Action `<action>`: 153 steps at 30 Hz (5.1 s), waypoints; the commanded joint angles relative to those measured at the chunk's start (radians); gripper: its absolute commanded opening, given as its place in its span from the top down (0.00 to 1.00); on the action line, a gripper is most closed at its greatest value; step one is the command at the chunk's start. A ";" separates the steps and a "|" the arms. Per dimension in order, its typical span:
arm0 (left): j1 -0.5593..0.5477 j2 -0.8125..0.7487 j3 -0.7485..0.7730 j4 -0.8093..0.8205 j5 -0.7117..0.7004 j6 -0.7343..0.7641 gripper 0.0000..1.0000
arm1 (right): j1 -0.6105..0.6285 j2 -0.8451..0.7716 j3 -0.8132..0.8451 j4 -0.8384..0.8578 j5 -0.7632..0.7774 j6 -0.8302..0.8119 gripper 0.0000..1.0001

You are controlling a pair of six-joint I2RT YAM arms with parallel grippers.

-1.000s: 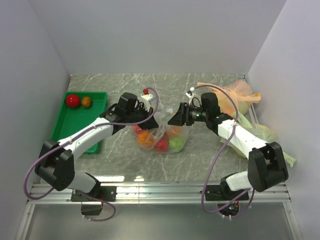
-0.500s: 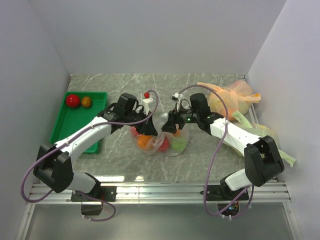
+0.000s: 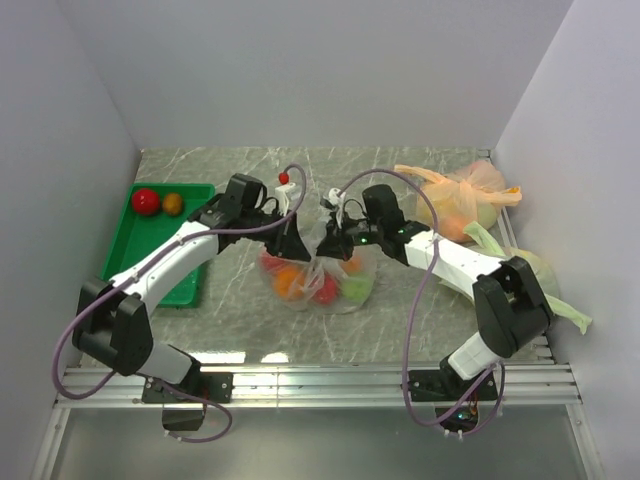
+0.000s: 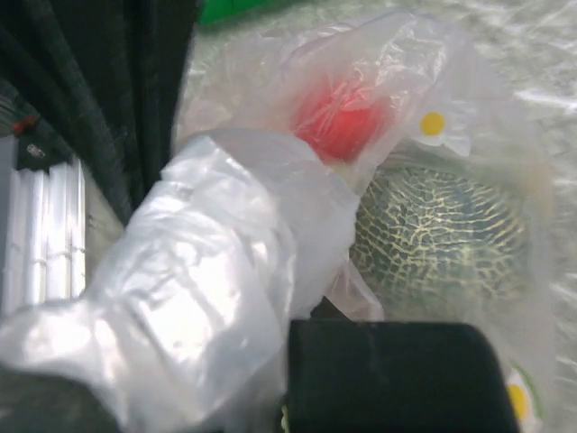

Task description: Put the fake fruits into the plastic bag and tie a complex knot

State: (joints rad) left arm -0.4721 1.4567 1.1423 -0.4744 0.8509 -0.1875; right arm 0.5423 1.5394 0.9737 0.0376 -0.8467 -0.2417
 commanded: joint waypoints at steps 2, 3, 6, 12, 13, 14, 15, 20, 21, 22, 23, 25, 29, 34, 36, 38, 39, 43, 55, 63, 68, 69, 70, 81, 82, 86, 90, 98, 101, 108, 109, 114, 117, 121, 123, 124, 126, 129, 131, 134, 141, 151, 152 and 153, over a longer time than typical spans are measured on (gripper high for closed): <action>-0.025 -0.122 -0.073 0.062 -0.047 -0.053 0.99 | 0.012 0.059 0.097 0.068 0.087 0.347 1.00; -0.040 -0.159 -0.094 0.065 -0.074 -0.050 1.00 | 0.010 0.059 0.099 0.073 0.124 0.420 1.00; -0.144 -0.196 -0.167 0.063 -0.267 -0.032 1.00 | -0.015 0.036 0.066 0.120 0.202 0.739 1.00; -0.221 -0.102 -0.228 0.148 -0.564 -0.131 1.00 | -0.025 -0.012 0.008 0.151 0.198 1.113 1.00; -0.221 -0.051 -0.217 0.154 -0.588 -0.138 1.00 | -0.022 -0.018 0.003 0.154 0.196 1.154 1.00; -0.223 -0.027 -0.219 0.160 -0.620 -0.160 1.00 | -0.025 -0.022 -0.003 0.150 0.198 1.162 1.00; -0.224 0.002 -0.220 0.169 -0.642 -0.161 1.00 | -0.028 -0.025 -0.003 0.140 0.207 1.162 1.00; -0.226 0.080 -0.211 0.201 -0.697 -0.179 1.00 | -0.045 -0.038 -0.027 0.123 0.178 1.107 1.00; -0.223 0.105 -0.202 0.215 -0.693 -0.175 1.00 | -0.048 -0.039 -0.026 0.113 0.164 1.090 0.95; -0.221 0.116 -0.179 0.218 -0.684 -0.168 1.00 | -0.053 -0.039 -0.026 0.104 0.128 1.046 0.89; -0.214 0.122 -0.170 0.226 -0.662 -0.168 1.00 | -0.059 -0.044 -0.021 0.072 0.111 1.017 0.82; -0.212 0.120 -0.159 0.244 -0.621 -0.170 1.00 | -0.082 -0.059 -0.018 0.009 0.071 0.911 0.54; -0.211 0.093 -0.179 0.278 -0.553 -0.191 1.00 | -0.133 -0.114 -0.038 -0.149 0.034 0.724 0.41; -0.212 0.111 -0.190 0.354 -0.475 -0.240 1.00 | -0.125 -0.130 -0.095 -0.163 0.023 0.627 0.52; -0.215 0.131 -0.185 0.376 -0.431 -0.256 1.00 | -0.120 -0.110 -0.107 -0.153 0.023 0.618 0.58; -0.223 0.151 -0.170 0.399 -0.427 -0.277 1.00 | -0.114 -0.079 -0.122 -0.139 0.021 0.608 0.72; -0.223 0.175 -0.159 0.411 -0.415 -0.291 1.00 | -0.110 -0.059 -0.131 -0.125 -0.004 0.627 0.83; -0.223 0.249 -0.127 0.445 -0.418 -0.357 1.00 | -0.096 0.005 -0.164 -0.040 -0.071 0.717 0.89; -0.070 0.176 -0.226 0.884 -0.135 -0.582 1.00 | 0.031 0.083 -0.156 0.591 -0.094 1.252 1.00; -0.043 0.149 -0.279 0.901 -0.030 -0.583 1.00 | -0.122 -0.082 0.024 -0.054 -0.105 0.706 0.63; -0.040 0.149 -0.296 0.895 -0.012 -0.578 0.99 | -0.215 -0.202 0.040 -0.312 -0.031 0.515 0.74; -0.040 0.149 -0.294 0.887 -0.012 -0.570 1.00 | -0.231 -0.214 0.021 -0.314 0.013 0.503 0.76; -0.040 0.149 -0.296 0.881 -0.013 -0.564 1.00 | -0.237 -0.222 0.010 -0.309 0.024 0.495 0.79; -0.040 0.174 -0.300 0.930 0.026 -0.605 1.00 | -0.167 -0.055 0.029 -0.206 0.179 0.490 0.66; -0.039 0.180 -0.299 0.966 0.033 -0.618 1.00 | -0.163 -0.042 0.026 -0.187 0.157 0.501 0.54; -0.040 0.208 -0.300 1.068 0.037 -0.685 1.00 | -0.124 -0.028 -0.030 -0.117 0.083 0.564 0.33; -0.040 0.223 -0.326 1.244 0.066 -0.818 1.00 | -0.079 -0.024 -0.066 -0.061 0.043 0.628 0.23; -0.039 0.234 -0.363 1.404 0.103 -0.940 1.00 | 0.011 0.039 -0.006 0.168 -0.060 0.791 0.13; -0.030 0.232 -0.365 1.366 0.093 -0.926 1.00 | 0.042 0.047 0.013 0.180 -0.084 0.785 0.12; 0.006 0.264 -0.385 1.402 0.105 -0.952 0.99 | 0.012 0.002 -0.015 -0.020 -0.023 0.612 0.13; 0.007 0.258 -0.383 1.390 0.108 -0.940 0.99 | -0.008 -0.019 -0.018 -0.080 -0.009 0.560 0.12; 0.009 0.231 -0.392 1.321 0.119 -0.863 0.99 | -0.157 -0.065 0.042 -0.225 -0.014 0.447 0.14; 0.009 0.223 -0.394 1.286 0.119 -0.839 1.00 | -0.174 -0.074 0.114 -0.317 -0.040 0.381 0.18; 0.007 0.209 -0.388 1.242 0.116 -0.811 1.00 | -0.191 -0.082 0.143 -0.360 -0.072 0.371 0.29; 0.007 0.208 -0.388 1.218 0.119 -0.790 0.99 | -0.202 -0.079 0.140 -0.354 -0.136 0.387 0.29; 0.009 0.203 -0.386 1.217 0.117 -0.785 1.00 | -0.199 -0.079 0.132 -0.349 -0.167 0.422 0.27; 0.007 0.206 -0.392 1.249 0.120 -0.808 0.99 | -0.174 -0.081 0.103 -0.344 -0.190 0.450 0.19; 0.001 0.226 -0.394 1.364 0.138 -0.875 1.00 | -0.105 -0.076 0.040 -0.276 -0.111 0.495 0.17; -0.003 0.241 -0.388 1.399 0.148 -0.895 1.00 | -0.069 -0.062 -0.006 -0.216 -0.072 0.562 0.18; -0.014 0.255 -0.380 1.419 0.145 -0.900 1.00 | -0.021 -0.032 -0.012 -0.139 -0.043 0.642 0.17; -0.019 0.294 -0.357 1.459 0.155 -0.917 1.00 | 0.071 -0.007 -0.009 0.187 -0.029 0.928 0.74; 0.027 0.295 -0.329 1.433 0.244 -0.909 0.99 | 0.067 -0.010 0.111 -0.029 0.023 0.768 0.39; 0.027 0.289 -0.334 1.418 0.243 -0.899 0.99 | 0.055 -0.027 0.117 -0.082 0.032 0.727 0.34; 0.027 0.280 -0.337 1.407 0.243 -0.889 1.00 | 0.042 -0.066 0.118 -0.169 0.038 0.660 0.31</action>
State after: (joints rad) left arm -0.4271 1.7508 0.7879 0.9646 1.0679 -1.1294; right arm 0.5983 1.5608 1.0191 -0.0216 -0.7967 0.5842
